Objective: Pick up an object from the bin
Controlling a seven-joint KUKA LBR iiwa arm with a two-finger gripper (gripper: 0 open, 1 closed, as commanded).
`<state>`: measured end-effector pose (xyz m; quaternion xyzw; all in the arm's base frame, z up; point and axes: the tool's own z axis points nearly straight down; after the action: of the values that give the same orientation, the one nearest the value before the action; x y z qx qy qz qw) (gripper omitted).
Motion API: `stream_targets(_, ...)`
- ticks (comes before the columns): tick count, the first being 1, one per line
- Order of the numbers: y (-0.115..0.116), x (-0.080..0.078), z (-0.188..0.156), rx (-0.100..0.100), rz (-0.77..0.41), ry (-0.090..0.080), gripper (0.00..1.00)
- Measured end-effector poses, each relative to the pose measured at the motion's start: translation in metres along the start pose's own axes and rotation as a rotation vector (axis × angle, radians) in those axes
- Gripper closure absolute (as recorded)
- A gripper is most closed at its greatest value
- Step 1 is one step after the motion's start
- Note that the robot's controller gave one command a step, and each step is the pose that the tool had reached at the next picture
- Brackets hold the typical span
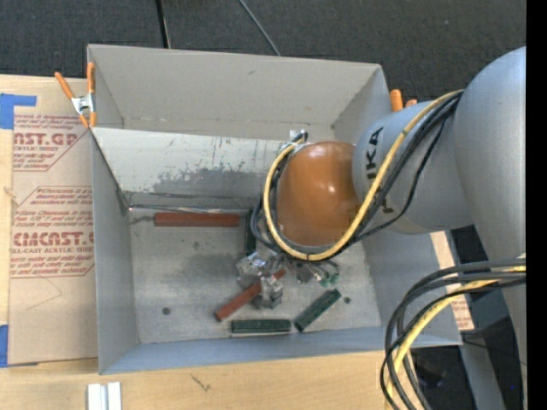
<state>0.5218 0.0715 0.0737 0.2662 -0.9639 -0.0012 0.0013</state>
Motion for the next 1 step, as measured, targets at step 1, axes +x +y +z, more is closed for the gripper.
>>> stream_targets(1,0.0008,0.0009,-0.0177,-0.001,0.0,0.004,1.0)
